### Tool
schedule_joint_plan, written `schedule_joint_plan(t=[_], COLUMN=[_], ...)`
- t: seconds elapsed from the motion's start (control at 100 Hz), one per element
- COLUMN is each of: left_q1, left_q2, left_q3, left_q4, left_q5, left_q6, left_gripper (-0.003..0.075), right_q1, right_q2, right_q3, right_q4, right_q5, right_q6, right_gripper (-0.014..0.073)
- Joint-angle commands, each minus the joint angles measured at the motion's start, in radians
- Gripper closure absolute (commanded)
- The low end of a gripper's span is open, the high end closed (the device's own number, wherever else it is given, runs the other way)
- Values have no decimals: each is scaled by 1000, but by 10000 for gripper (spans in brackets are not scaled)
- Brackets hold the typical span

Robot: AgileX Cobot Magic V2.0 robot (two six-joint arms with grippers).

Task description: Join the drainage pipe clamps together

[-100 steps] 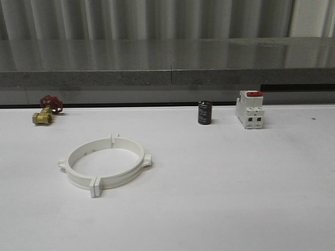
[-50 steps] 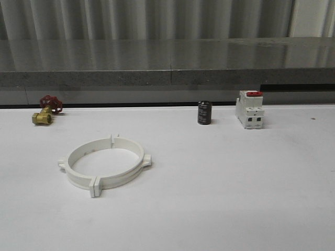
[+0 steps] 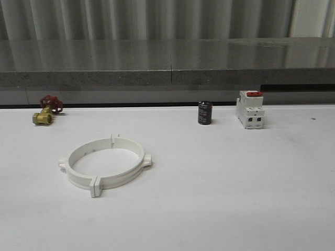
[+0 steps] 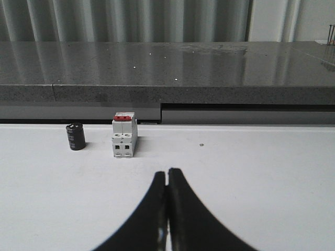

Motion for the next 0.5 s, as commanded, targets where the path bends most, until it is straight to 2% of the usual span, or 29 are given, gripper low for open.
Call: schedule_joint_plan(t=[0.0,0.49], left_q1=[0,0], left_q2=[-27,-27], left_q3=[45,44], left_q4=[1,1], left_q5=[-127,-121], left_q6=[3,3], left_gripper=[741,741], right_q1=[-5,-5], right_q2=[-16,-16], right_q3=[-16,-16], right_q4=[1,1], right_q5=[-79,-79], right_q6=[-6,-6], right_gripper=[659,659])
